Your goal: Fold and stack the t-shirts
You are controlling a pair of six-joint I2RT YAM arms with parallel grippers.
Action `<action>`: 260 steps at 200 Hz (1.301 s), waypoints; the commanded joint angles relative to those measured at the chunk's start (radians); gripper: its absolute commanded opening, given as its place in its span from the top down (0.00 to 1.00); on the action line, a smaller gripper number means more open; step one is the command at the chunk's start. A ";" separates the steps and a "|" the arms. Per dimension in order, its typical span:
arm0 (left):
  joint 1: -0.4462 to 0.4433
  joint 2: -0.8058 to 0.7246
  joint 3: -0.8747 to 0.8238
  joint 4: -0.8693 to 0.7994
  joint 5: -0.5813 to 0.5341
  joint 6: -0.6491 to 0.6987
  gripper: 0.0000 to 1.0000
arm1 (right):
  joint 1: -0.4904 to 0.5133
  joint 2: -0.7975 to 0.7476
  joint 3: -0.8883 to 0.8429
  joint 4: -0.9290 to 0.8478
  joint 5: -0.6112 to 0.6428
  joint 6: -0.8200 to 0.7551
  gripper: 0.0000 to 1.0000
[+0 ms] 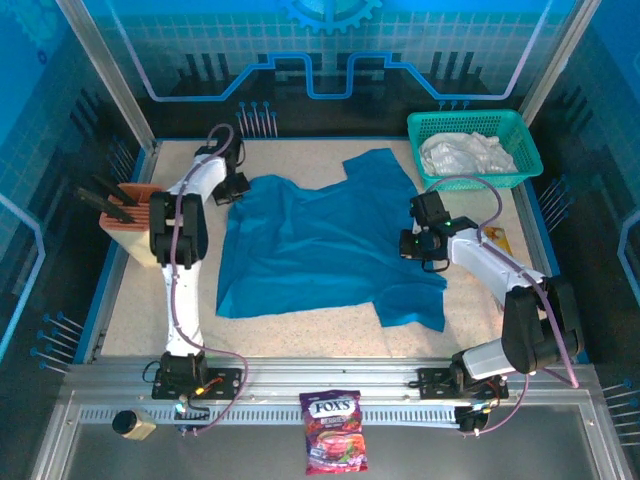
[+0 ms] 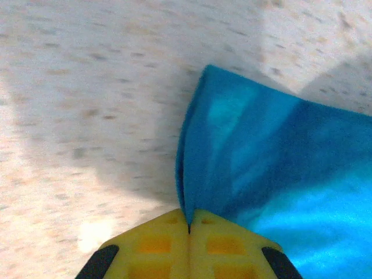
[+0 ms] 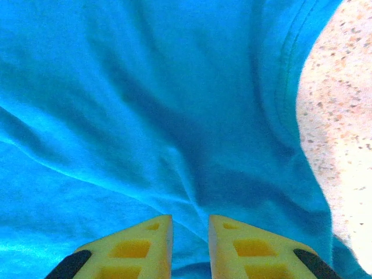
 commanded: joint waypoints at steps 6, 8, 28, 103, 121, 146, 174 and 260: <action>0.033 -0.125 -0.085 0.119 -0.048 -0.077 1.00 | -0.014 0.011 -0.017 0.043 -0.067 0.033 0.76; 0.035 -0.129 -0.090 0.123 -0.049 -0.079 1.00 | -0.014 0.013 -0.017 0.044 -0.069 0.034 0.76; 0.051 -0.151 -0.127 0.152 -0.057 -0.110 1.00 | -0.014 0.038 -0.014 0.059 -0.093 0.043 0.77; 0.095 -0.163 -0.202 0.218 -0.031 -0.211 1.00 | -0.015 0.059 -0.010 0.059 -0.094 0.041 0.78; 0.104 -0.177 -0.225 0.235 -0.035 -0.218 1.00 | -0.015 0.069 0.000 0.058 -0.096 0.042 0.79; 0.117 -0.172 -0.225 0.245 -0.006 -0.218 1.00 | -0.016 0.086 0.008 0.072 -0.108 0.051 0.79; 0.118 -0.154 -0.205 0.272 0.085 -0.165 0.60 | -0.014 0.103 0.018 0.068 -0.116 0.051 0.79; 0.073 -0.283 -0.191 0.204 0.180 -0.051 0.38 | -0.010 0.089 0.012 0.063 -0.117 0.058 0.76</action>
